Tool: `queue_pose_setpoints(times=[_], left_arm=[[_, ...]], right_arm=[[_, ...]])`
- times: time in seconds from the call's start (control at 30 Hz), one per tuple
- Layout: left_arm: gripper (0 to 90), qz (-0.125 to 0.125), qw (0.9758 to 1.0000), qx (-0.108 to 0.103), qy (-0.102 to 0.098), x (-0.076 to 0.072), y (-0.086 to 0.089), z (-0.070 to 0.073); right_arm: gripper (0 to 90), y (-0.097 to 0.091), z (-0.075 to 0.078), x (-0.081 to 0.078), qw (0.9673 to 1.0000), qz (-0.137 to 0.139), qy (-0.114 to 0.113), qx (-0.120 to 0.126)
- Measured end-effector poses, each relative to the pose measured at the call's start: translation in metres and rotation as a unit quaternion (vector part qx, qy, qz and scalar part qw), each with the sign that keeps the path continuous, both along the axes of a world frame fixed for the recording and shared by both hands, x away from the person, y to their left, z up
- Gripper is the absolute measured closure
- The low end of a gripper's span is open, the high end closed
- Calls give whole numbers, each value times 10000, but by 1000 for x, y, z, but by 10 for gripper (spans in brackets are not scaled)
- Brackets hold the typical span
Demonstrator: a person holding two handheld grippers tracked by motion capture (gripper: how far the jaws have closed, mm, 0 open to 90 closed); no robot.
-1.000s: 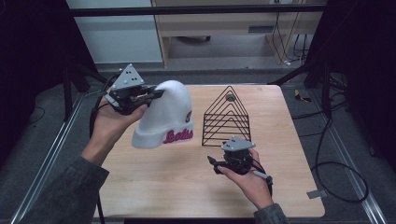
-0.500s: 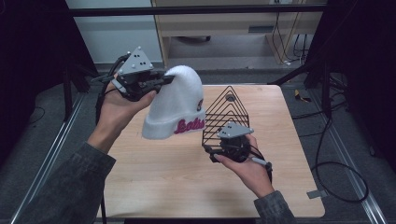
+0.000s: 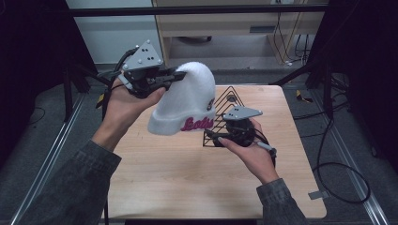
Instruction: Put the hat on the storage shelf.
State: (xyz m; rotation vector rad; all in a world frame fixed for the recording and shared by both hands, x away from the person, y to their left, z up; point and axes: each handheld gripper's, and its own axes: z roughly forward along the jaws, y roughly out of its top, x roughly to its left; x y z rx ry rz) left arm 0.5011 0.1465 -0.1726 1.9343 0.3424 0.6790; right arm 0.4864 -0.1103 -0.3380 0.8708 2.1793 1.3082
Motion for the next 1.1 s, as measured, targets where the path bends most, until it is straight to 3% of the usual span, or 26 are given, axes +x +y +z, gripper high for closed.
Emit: queue_pose_setpoints(times=[0.43, 0.67, 0.87, 1.0, 1.1], left_arm=[[834, -291, 9995, 54, -83, -11, -10, 1], [834, -355, 9993, 68, -99, -15, -8, 2], [834, -405, 9991, 43, -110, -15, -9, 1], [834, -371, 9993, 37, -95, -12, -13, -1], [834, -327, 9994, -17, -94, -10, -16, -1]], right_arm=[[248, -10, 1, 6, 9998, 92, 168, 24], [239, -4, 4, 8, 9991, 347, 217, 64], [180, 4, 8, 12, 9980, 532, 345, 65], [318, 6, 6, 11, 9971, 663, 373, 1], [500, 5, 7, 8, 9968, 730, 302, -78]])
